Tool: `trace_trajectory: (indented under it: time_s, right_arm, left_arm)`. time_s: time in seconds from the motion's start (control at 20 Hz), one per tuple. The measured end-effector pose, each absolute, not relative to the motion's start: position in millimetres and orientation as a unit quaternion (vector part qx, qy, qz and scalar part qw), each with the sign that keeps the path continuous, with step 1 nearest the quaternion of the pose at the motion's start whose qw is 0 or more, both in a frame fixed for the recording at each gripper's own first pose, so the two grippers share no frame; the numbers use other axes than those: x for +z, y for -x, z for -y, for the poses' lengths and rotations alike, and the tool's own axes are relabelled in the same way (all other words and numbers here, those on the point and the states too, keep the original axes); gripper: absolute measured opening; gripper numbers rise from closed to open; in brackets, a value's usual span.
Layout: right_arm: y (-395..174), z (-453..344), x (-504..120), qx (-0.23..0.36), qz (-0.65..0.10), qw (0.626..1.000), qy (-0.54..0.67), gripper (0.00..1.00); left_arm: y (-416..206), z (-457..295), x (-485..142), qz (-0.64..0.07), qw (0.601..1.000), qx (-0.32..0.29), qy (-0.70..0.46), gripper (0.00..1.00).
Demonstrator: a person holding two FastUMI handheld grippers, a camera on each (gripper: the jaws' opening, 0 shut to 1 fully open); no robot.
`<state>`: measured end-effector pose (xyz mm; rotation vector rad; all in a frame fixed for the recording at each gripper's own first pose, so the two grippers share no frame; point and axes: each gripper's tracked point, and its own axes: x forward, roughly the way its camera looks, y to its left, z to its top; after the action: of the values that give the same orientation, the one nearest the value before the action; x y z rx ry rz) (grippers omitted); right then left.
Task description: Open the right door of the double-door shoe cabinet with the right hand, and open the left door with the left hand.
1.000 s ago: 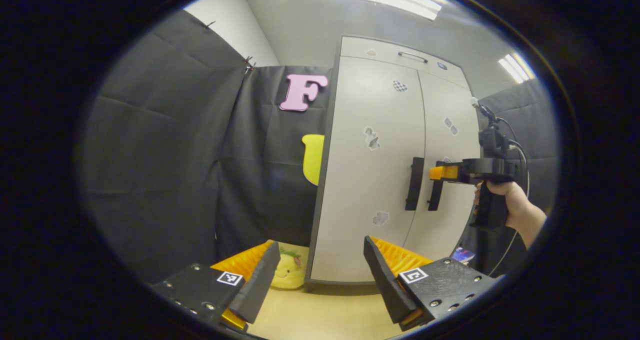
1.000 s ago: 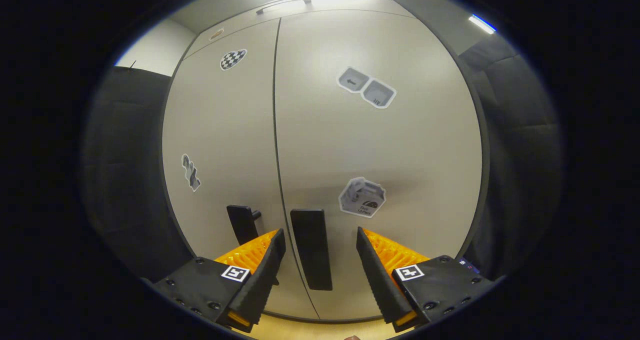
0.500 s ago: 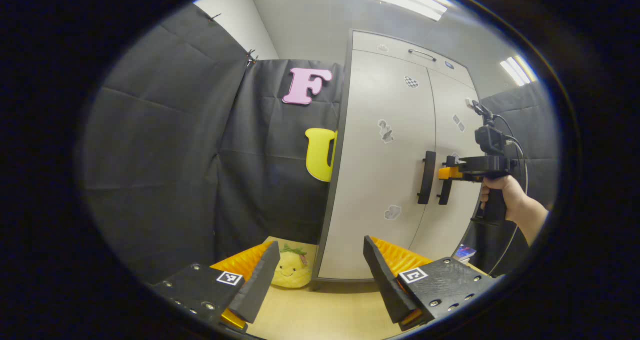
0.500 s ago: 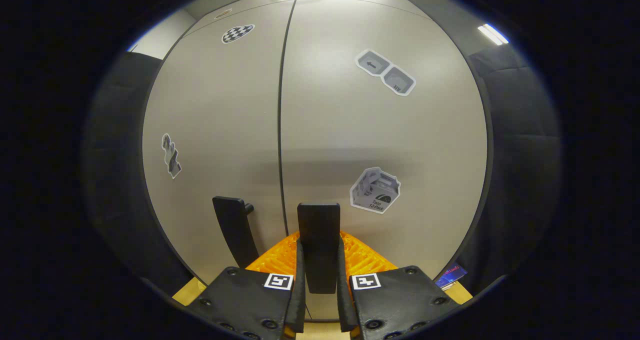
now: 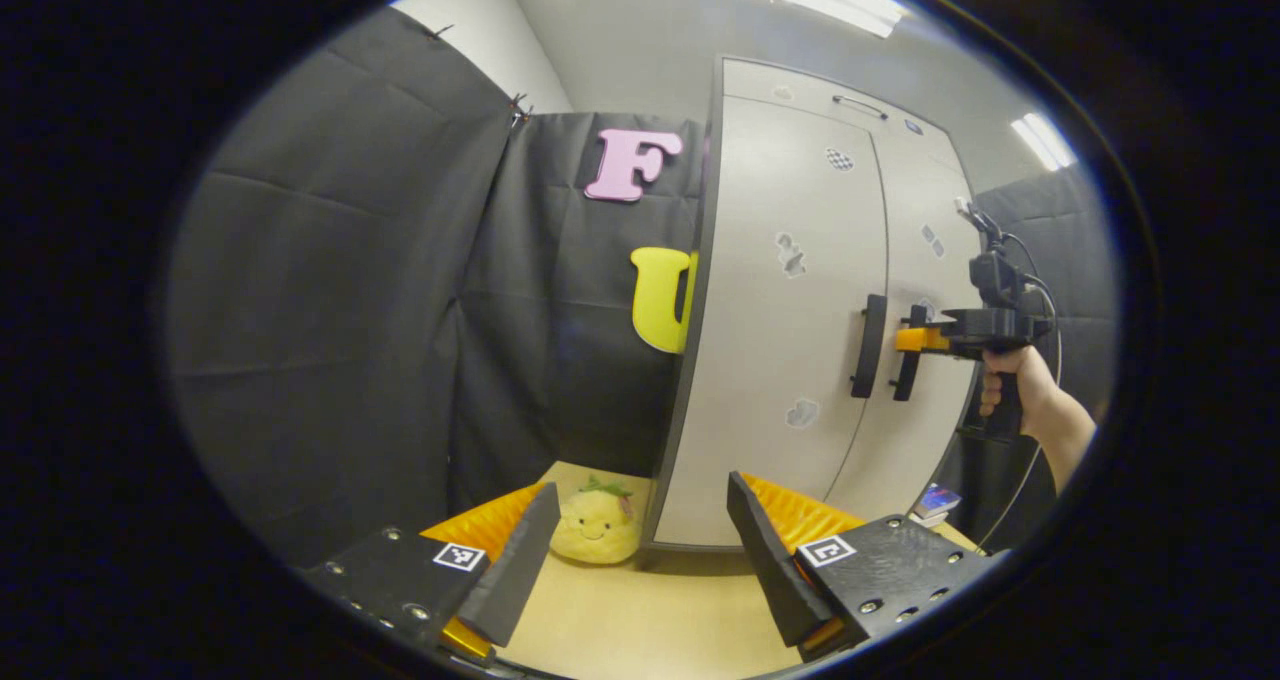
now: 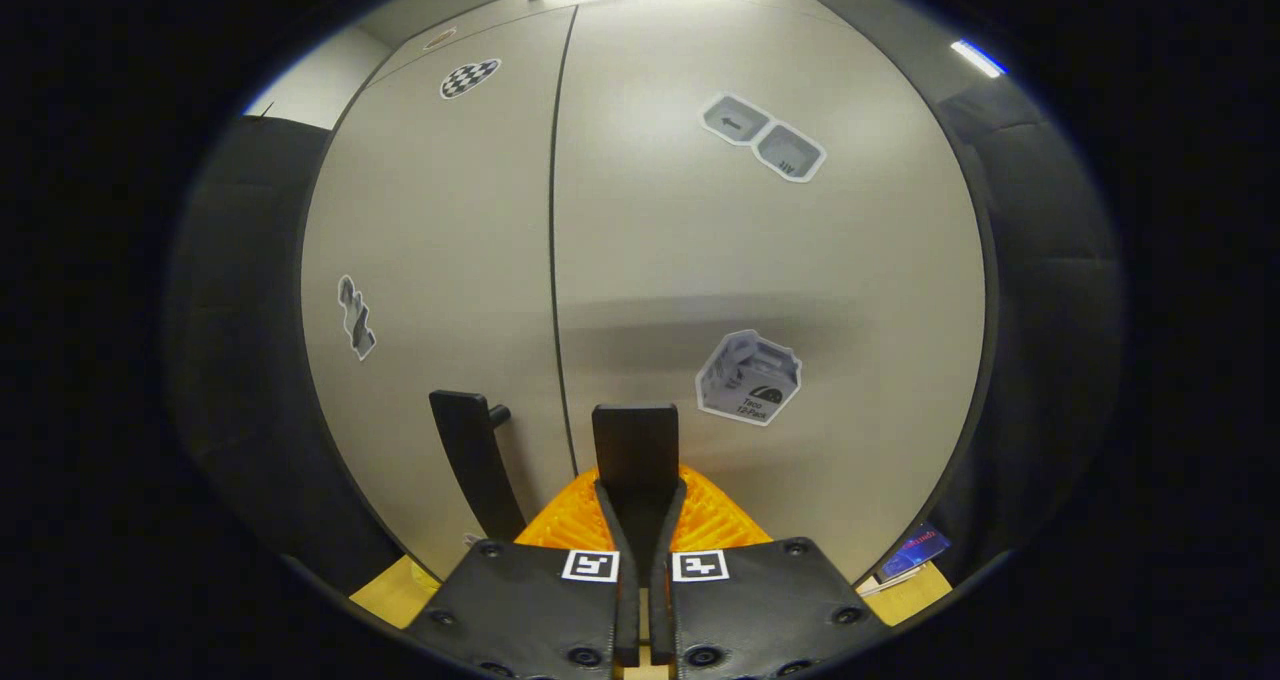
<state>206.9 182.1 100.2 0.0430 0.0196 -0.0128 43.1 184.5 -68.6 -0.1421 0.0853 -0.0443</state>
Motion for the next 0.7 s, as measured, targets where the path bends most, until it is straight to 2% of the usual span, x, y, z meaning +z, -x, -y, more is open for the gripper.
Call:
trace_trajectory:
  time_s: [0.2,0.25,0.3,0.35,0.45,0.5,0.55,0.6,0.7]
  right_arm:
    - [-200.8,-182.8,99.0,0.01,-0.018,1.0,-0.021,0.06]
    - [-197.2,-183.1,98.5,0.016,-0.018,1.0,-0.019,0.02]
    - [-192.7,-182.9,98.0,0.025,-0.018,0.999,-0.022,0.05]
    - [-188.0,-182.8,97.6,0.038,-0.017,0.999,-0.025,0.02]
    - [-176.0,-180.0,96.0,0.062,-0.017,0.998,-0.026,0.05]
    - [-168.8,-178.6,95.1,0.074,-0.018,0.997,-0.025,0.02]
    - [-160.4,-177.5,93.7,0.087,-0.019,0.996,-0.025,0.05]
    - [-153.4,-175.8,93.7,0.099,-0.018,0.995,-0.025,0.02]
    - [-139.9,-173.1,93.0,0.122,-0.017,0.992,-0.03,0.05]
  left_arm:
    - [-23.4,-187.2,-60.4,-0.03,0.997,0.0,0.071,0.97]
    - [-17.5,-184.8,-60.7,-0.032,0.997,0.004,0.074,0.99]
    - [-11.4,-181.6,-59.2,-0.034,0.997,0.009,0.075,0.99]
    - [-4.9,-178.4,-57.6,-0.033,0.997,0.014,0.074,0.97]
    - [10.8,-170.9,-49.9,-0.029,0.997,0.032,0.069,0.97]
    - [19.3,-164.2,-45.9,-0.027,0.996,0.04,0.069,0.98]
    - [27.1,-156.6,-45.0,-0.028,0.996,0.047,0.071,0.98]
    - [33.0,-146.7,-43.2,-0.03,0.996,0.05,0.073,0.96]
    - [42.8,-128.5,-34.9,-0.019,0.996,0.052,0.075,0.97]
